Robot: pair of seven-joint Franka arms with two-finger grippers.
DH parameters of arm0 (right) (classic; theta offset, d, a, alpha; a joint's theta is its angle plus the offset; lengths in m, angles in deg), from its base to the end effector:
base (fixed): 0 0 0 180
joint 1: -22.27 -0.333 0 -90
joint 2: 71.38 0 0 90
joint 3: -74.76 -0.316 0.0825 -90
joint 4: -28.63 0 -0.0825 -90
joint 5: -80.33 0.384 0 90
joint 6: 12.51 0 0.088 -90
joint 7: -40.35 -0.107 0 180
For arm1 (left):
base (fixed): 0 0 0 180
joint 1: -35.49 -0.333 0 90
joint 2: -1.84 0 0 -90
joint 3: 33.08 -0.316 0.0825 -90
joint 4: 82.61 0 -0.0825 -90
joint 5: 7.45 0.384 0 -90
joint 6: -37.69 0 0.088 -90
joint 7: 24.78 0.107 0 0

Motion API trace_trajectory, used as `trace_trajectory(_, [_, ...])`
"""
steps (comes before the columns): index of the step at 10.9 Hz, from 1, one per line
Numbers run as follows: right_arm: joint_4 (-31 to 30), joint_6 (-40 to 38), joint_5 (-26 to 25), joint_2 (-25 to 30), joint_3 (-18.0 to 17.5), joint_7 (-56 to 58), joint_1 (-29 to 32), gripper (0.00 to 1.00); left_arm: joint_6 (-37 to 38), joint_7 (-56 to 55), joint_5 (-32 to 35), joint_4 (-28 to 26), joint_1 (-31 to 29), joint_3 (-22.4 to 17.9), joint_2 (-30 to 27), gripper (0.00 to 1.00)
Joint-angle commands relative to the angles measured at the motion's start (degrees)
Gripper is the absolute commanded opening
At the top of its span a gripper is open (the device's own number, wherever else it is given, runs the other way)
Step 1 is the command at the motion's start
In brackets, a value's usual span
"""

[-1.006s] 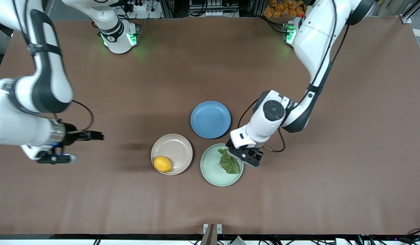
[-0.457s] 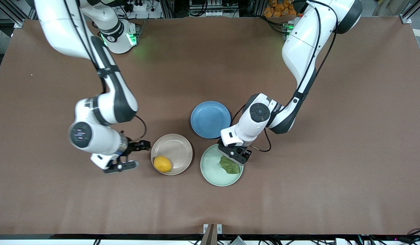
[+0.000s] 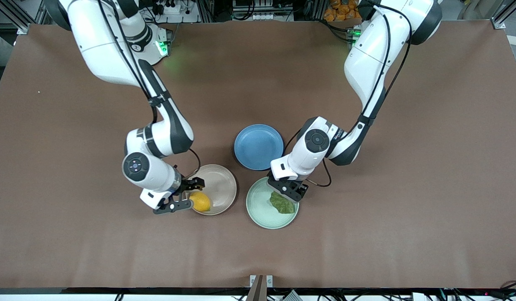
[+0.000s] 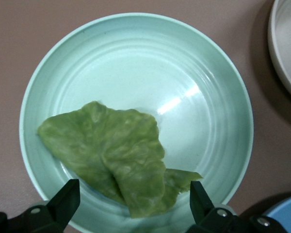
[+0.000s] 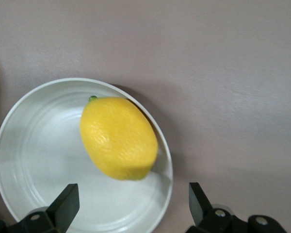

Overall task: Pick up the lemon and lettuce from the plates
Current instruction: 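Lower both grippers and close them on the lettuce and lemon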

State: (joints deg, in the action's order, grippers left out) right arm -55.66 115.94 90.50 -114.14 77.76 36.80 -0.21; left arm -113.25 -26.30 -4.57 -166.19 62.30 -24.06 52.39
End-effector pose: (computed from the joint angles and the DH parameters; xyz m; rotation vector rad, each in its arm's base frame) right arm 0.6768 0.2520 0.2394 -3.0207 -0.2782 -0.0072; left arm 0.6183 -0.4170 0.1907 2.8264 -0.8186 0.3885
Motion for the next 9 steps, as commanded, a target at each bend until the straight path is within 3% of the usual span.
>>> trace_trajectory(1, [3.8,3.2,0.0,-3.5,0.5,-1.2,-1.6,1.0,-2.3,0.1,1.2,1.4,2.4,-2.7,1.7,1.0])
trace_trajectory(3, [7.3,3.4,-0.1,-5.6,0.7,-1.2,-2.6,1.0,-2.4,-0.1,1.2,1.4,3.4,-3.3,2.1,1.0])
trace_trajectory(7, [7.6,7.5,-1.3,-7.6,1.0,-1.2,-3.1,1.0,-2.4,-0.1,2.0,1.3,3.3,-3.7,2.0,1.0])
trace_trajectory(8, [7.6,8.1,-1.7,-8.3,1.0,-1.2,-3.2,1.0,-2.4,-0.1,2.1,1.3,3.4,-3.7,2.0,0.99])
trace_trajectory(9, [7.6,8.4,-2.4,-8.7,1.0,-1.2,-3.4,1.0,-2.4,0.1,2.2,1.2,3.4,-3.7,2.1,0.91])
